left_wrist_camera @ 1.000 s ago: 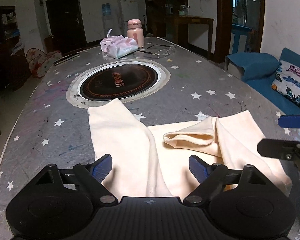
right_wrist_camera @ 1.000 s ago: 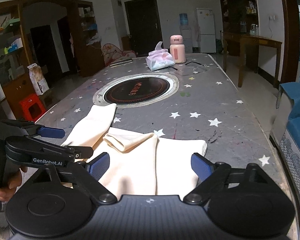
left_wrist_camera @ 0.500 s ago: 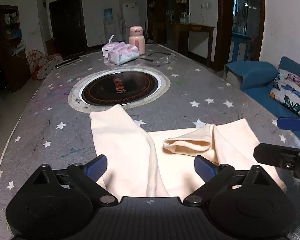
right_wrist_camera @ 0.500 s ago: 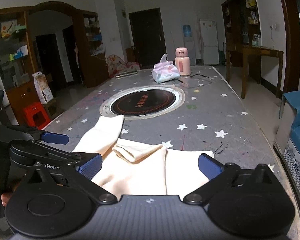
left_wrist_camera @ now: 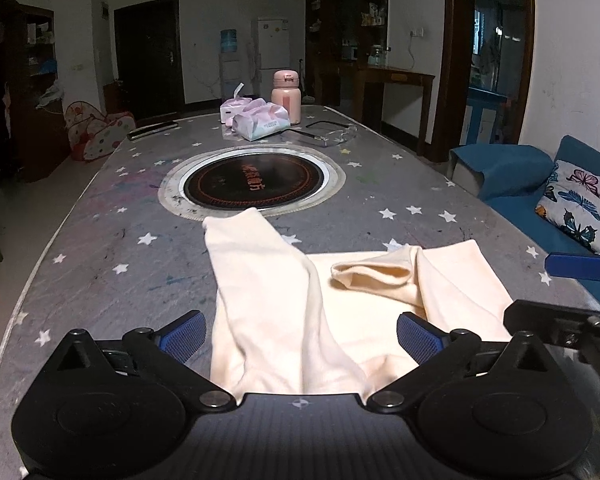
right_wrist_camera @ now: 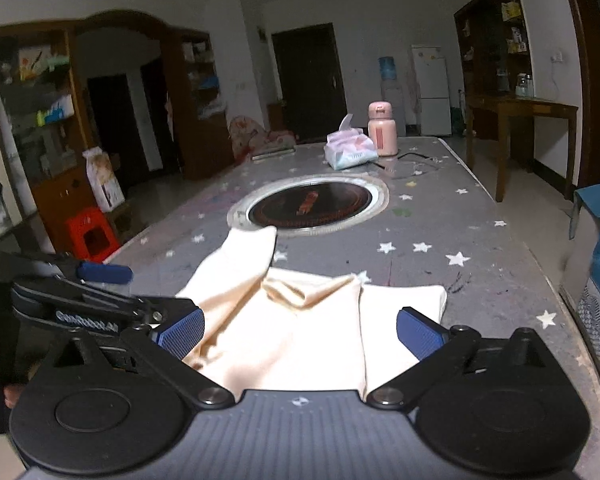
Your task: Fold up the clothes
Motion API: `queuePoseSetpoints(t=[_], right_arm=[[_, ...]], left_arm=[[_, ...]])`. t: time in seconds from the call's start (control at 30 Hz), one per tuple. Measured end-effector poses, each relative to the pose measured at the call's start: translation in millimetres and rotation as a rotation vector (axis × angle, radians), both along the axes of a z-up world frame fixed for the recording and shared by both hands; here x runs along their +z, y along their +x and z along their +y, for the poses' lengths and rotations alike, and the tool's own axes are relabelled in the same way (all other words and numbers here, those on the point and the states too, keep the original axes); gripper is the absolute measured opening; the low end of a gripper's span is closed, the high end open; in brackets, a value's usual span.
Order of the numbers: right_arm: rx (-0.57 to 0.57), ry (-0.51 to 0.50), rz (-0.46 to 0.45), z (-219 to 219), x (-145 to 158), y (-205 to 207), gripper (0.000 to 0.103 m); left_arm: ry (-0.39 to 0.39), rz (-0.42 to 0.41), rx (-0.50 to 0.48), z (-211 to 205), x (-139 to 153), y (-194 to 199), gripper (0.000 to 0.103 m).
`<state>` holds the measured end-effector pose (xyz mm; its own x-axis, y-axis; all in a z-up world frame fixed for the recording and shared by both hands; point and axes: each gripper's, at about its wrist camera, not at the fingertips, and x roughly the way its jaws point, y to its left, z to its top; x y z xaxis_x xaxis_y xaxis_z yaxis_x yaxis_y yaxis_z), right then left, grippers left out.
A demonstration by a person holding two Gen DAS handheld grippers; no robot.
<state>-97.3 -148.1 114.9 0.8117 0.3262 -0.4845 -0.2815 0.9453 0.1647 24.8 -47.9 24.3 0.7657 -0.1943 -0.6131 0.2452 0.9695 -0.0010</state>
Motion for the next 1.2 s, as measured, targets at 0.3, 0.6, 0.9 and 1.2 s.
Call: queuePoseSetpoints(t=[0.3,0.6,0.9,1.2], right_arm=[[0.032,-0.046,0.065,7.8,-9.3,-21.6,0.103],[0.009,-0.066,0.144,10.9,-24.2,-43.5,0.103],[0.007,-0.098,0.180,14.8,-26.7,-62.2,0.103],[0.018,-0.125,0.194,22.9,-28.6,-72.1,0.103]], left_arm=[[-0.011,0.068,0.073,14.1,-6.2,-24.6,0.103],[0.028,0.121,0.083,12.8,-15.9,-49.0,0.103],[0.036,0.143,0.105,8.3,-19.2,-71.4,0.103],[0.065,0.133,0.124,5.0,-20.2,-86.6,0.103]])
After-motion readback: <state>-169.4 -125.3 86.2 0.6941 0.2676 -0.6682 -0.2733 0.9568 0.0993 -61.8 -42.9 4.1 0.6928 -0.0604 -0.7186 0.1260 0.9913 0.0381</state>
